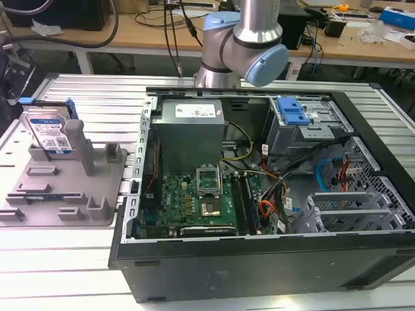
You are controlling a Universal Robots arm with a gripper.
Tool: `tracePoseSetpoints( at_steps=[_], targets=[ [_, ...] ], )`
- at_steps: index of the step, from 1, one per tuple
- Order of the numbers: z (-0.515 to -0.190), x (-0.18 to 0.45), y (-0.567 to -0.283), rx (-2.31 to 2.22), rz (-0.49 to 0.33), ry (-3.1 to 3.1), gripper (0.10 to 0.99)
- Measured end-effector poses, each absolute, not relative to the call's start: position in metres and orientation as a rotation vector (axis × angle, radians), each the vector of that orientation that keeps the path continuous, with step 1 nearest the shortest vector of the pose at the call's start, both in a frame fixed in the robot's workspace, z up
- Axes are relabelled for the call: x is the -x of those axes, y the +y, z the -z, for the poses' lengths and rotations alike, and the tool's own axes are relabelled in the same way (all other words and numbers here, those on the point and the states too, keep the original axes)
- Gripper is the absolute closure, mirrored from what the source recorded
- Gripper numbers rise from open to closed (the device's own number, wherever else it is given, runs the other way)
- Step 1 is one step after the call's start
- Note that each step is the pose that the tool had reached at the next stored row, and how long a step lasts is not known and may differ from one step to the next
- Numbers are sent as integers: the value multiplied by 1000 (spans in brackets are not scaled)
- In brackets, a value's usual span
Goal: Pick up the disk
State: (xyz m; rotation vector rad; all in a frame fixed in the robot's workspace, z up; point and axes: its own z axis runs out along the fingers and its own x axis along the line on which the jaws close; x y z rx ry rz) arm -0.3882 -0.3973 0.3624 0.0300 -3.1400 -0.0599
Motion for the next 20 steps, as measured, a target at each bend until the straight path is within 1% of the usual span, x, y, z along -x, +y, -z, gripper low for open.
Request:
tracePoseSetpoints(
  at_steps=[9,20],
  targets=[
    [-362,388,-397,-43,60,-3140,980],
    [-360,388,-397,-565,59,-3082,980]
  ],
)
